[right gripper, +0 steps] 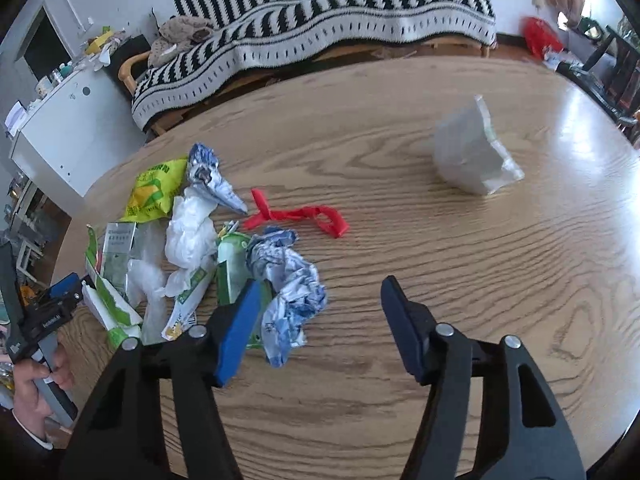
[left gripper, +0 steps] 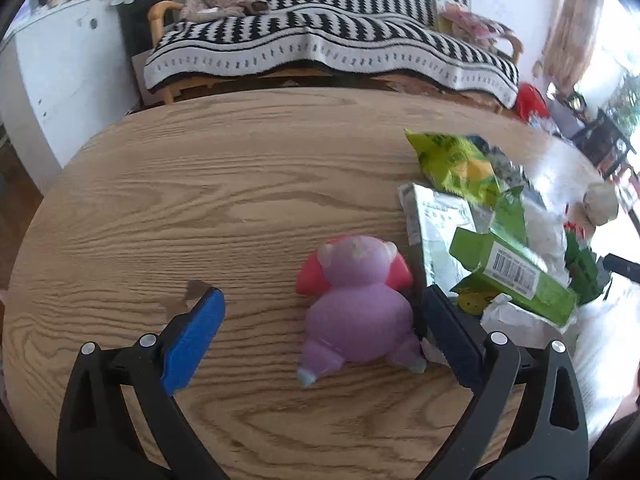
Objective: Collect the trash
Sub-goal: 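Grasp the pink plush toy with the left tool while the right tool grasps crumpled foil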
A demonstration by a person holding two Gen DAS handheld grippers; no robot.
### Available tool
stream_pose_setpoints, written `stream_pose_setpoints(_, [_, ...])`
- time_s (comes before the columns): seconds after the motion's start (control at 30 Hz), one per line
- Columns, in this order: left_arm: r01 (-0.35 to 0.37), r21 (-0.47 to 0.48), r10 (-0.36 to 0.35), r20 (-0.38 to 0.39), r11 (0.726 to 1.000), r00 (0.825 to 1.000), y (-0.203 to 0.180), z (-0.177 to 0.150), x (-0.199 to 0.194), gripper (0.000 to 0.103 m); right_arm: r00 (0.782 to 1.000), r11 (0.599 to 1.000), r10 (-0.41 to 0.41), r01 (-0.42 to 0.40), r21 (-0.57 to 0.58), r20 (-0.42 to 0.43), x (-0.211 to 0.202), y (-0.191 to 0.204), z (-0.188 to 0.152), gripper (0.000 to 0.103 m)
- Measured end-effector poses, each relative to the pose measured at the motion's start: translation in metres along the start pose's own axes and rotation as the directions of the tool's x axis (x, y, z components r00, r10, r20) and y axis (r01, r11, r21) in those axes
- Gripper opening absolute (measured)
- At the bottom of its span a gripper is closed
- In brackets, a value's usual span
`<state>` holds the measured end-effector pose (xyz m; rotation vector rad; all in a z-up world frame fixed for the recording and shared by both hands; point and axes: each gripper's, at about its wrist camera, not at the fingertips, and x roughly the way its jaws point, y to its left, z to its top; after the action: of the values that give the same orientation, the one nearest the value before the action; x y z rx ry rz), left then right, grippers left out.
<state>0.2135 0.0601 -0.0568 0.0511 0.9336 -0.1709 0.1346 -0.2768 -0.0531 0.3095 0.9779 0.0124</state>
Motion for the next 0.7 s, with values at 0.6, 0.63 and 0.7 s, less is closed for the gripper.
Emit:
stream_pose_setpoints(0.6, [-0.037,0.018,0.036,0.054,0.999,0.998,-0.001,-0.001,-0.030,0.048,0.996,1.000,-0.007,0.008,-0.005,0.094,-0.028,-0.001,0.001,0.022])
stream_pose_setpoints(0.63, [-0.039,0.001,0.039,0.057,0.999,0.998,0.003,-0.001,-0.033,0.048,0.995,1.000,-0.005,0.006,-0.005,0.098,-0.030,-0.002,0.001,0.022])
stream_pose_setpoints(0.7, [-0.038,-0.025,0.040,0.063,0.999,0.997,0.010,0.000,-0.037,0.048,0.995,1.000,-0.006,0.006,-0.003,0.102,-0.031,-0.001,0.001,0.022])
